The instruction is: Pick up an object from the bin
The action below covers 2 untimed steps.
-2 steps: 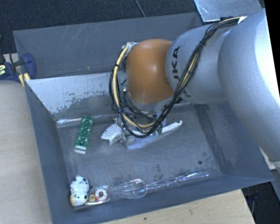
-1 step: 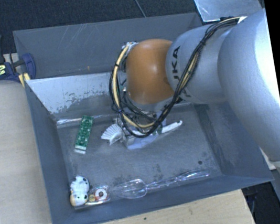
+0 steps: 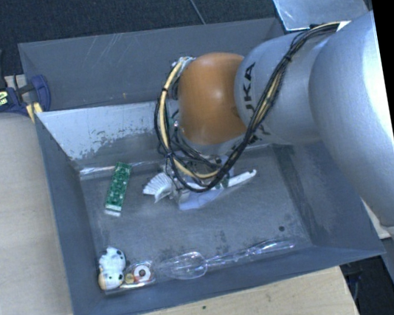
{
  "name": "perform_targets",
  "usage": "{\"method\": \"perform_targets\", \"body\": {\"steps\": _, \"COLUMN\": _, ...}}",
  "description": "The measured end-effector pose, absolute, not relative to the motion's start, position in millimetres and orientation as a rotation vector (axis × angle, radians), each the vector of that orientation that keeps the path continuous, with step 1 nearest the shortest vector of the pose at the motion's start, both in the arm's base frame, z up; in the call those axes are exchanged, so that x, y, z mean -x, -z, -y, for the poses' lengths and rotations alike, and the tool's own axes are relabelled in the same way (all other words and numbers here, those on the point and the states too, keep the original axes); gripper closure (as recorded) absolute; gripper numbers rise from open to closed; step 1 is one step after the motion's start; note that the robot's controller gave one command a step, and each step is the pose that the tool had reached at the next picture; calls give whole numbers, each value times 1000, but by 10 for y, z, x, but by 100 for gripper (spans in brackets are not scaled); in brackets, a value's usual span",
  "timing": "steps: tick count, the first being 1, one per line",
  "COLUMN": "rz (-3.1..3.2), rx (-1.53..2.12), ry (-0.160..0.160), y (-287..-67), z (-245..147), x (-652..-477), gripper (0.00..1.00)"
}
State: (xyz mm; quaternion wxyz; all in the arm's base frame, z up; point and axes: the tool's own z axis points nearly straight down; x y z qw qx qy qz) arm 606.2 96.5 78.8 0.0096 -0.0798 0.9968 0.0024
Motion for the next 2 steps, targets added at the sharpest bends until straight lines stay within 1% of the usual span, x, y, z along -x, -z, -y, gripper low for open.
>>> {"method": "perform_targets", "body": {"steps": 1, "rz": -3109, "rx": 248, "ry": -9, "y": -889, "z": -965, "x": -6066, "gripper": 100}}
{"method": "perform_targets", "body": {"steps": 2, "rz": -3118, "rx": 248, "ry": -8, "y": -1266, "z": -960, "x": -6045, "gripper": 100}}
